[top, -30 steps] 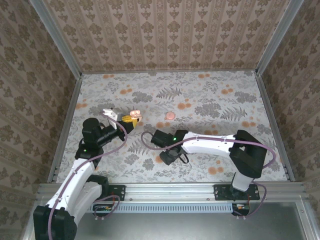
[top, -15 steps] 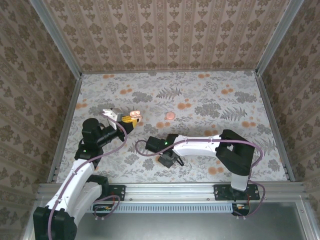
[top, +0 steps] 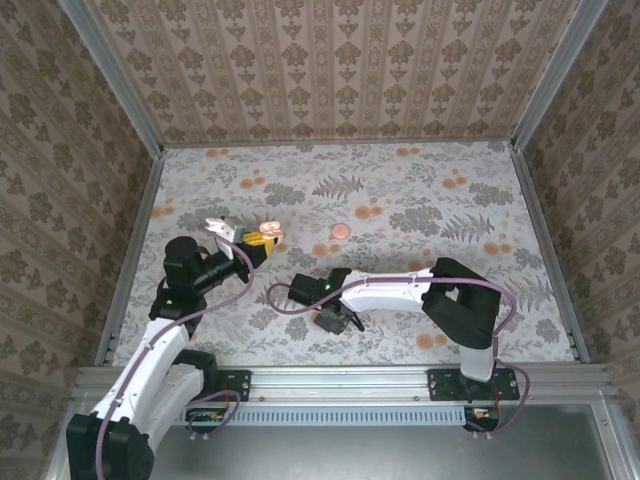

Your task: Insert the wireless bluetooth earbuds into the charging case

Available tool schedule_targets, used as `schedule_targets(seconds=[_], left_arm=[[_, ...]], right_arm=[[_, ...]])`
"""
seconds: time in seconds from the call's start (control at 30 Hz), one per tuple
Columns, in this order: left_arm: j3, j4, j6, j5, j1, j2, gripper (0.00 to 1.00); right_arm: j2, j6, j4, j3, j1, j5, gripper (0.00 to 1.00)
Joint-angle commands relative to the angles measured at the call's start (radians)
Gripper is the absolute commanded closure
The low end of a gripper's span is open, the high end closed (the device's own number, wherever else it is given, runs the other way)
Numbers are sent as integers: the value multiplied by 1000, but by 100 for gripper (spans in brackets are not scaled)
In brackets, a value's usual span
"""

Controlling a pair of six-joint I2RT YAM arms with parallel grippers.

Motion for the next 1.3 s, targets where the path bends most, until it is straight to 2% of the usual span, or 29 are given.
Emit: schedule_targets(seconds=[0.0, 0.23, 0.4, 0.6, 0.87, 1.07, 1.27], left_arm=[[-4, 6, 9, 1, 9, -19, 100], [-6, 7, 12, 4, 9, -16, 100], [-4, 7, 12, 9, 10, -13, 100], [-1, 6, 12, 21, 10, -11, 100], [11, -4, 12, 76, 10, 23, 100], [18, -15, 17, 84, 10, 26, 100], [26, -43, 31, 74, 9, 27, 100]], right_arm=[[23, -18, 1, 30, 7, 20, 69], [-13, -9, -23, 58, 4, 28, 78], [-74, 19, -26, 59, -38, -57, 83], [-145, 77, 13, 29, -132, -248, 87], [-202, 200, 120, -29, -303, -616, 87], [-192, 210, 71, -41, -309, -486, 87], [-240, 353, 133, -120, -259, -379, 71]])
